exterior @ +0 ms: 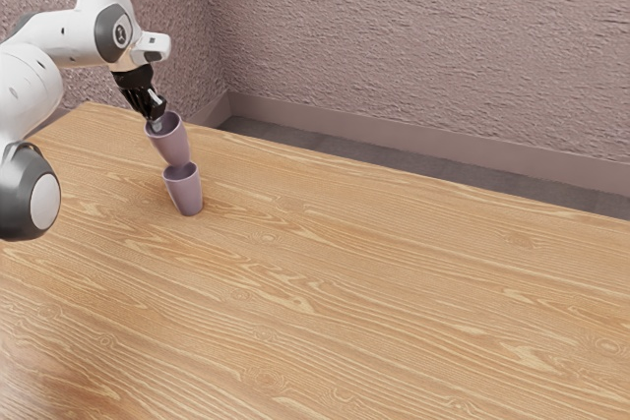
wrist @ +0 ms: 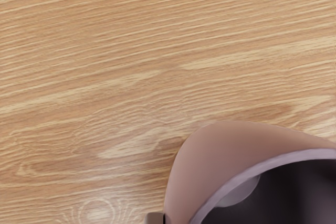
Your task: Place the right cup onto the left cup
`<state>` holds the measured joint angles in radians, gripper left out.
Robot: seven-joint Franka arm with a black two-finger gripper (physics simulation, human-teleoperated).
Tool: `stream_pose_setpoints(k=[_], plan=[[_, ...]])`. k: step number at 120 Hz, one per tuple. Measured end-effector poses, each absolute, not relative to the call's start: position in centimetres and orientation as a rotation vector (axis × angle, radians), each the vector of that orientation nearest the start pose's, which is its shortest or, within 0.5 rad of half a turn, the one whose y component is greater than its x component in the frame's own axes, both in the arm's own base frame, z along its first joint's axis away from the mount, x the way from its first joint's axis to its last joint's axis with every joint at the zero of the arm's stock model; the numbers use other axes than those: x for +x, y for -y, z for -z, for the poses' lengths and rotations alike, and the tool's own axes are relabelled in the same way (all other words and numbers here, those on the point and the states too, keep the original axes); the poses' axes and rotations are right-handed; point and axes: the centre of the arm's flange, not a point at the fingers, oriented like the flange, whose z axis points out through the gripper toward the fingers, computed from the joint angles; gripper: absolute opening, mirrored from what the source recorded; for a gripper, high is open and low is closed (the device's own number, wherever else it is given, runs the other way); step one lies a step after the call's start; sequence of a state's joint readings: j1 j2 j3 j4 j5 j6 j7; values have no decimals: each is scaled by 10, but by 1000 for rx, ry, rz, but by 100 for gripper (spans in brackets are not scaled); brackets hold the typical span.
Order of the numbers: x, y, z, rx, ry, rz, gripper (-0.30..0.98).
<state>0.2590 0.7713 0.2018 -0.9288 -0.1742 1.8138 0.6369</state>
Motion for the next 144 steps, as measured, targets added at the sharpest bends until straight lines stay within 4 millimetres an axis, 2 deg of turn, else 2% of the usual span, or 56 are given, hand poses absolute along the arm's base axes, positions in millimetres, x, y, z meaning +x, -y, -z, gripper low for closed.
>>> stream_pose_setpoints(k=[66, 127, 144], plan=[[713, -285, -434, -3147, -314, 186, -10], [715, -289, -409, -3170, -312, 162, -10], [716, -285, -408, -3202, -301, 180, 21]])
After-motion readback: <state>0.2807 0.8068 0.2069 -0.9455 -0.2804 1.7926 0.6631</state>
